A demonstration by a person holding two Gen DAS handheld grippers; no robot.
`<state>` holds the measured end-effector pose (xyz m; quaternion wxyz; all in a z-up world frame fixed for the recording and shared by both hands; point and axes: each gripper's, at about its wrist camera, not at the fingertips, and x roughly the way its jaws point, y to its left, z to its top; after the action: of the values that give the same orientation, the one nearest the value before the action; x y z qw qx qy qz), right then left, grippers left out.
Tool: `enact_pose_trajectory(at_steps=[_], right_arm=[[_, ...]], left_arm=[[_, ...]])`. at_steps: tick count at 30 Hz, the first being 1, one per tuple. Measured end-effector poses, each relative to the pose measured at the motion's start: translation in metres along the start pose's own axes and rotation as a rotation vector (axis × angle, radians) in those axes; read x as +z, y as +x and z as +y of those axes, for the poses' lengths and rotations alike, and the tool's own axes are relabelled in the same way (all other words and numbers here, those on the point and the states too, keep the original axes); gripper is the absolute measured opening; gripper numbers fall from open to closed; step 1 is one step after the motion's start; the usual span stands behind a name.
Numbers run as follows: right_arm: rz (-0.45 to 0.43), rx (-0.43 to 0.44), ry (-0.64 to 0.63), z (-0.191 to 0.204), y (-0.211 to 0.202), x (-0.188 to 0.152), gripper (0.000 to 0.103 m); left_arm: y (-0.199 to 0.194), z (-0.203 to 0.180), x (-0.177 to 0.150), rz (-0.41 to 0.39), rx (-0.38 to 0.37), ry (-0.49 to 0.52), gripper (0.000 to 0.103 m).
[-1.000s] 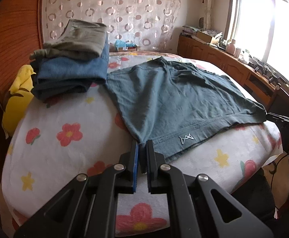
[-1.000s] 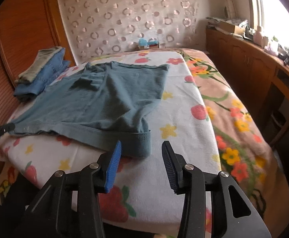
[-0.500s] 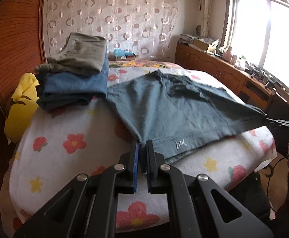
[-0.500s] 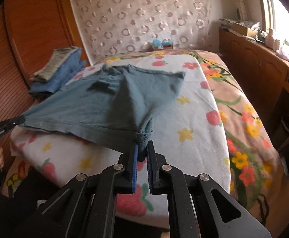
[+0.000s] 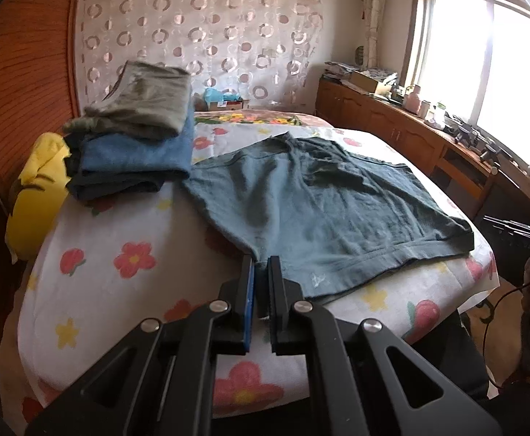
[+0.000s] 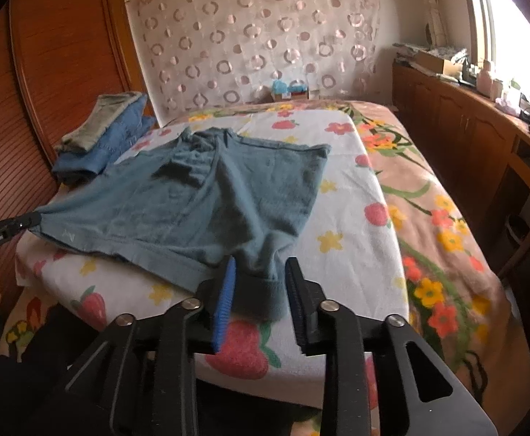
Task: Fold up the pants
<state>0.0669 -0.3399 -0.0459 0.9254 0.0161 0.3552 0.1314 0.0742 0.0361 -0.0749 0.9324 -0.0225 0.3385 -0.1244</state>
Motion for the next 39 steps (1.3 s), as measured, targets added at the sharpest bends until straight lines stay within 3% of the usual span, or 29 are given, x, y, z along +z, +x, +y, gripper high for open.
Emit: enact_pose_trajectory(at_steps=[5, 27, 35, 39], right_arm=[[-0.025, 0.003, -0.008, 0.0, 0.001, 0.007, 0.038], [-0.099, -0.035, 0.008, -0.035, -0.031, 0.01, 0.04], [-0.097, -0.028, 0.024, -0.039, -0.029, 0.006, 0.04], [-0.089, -0.016, 0.011, -0.03, -0.021, 0.009, 0.04]], left_arm=[[0.003, -0.025, 0.017, -0.009, -0.032, 0.045, 0.003], [0.048, -0.198, 0.108, 0.007, -0.264, 0.293, 0.002], [0.058, -0.207, 0.113, 0.039, -0.284, 0.263, 0.006], [0.055, -0.189, 0.109, 0.016, -0.231, 0.24, 0.021]])
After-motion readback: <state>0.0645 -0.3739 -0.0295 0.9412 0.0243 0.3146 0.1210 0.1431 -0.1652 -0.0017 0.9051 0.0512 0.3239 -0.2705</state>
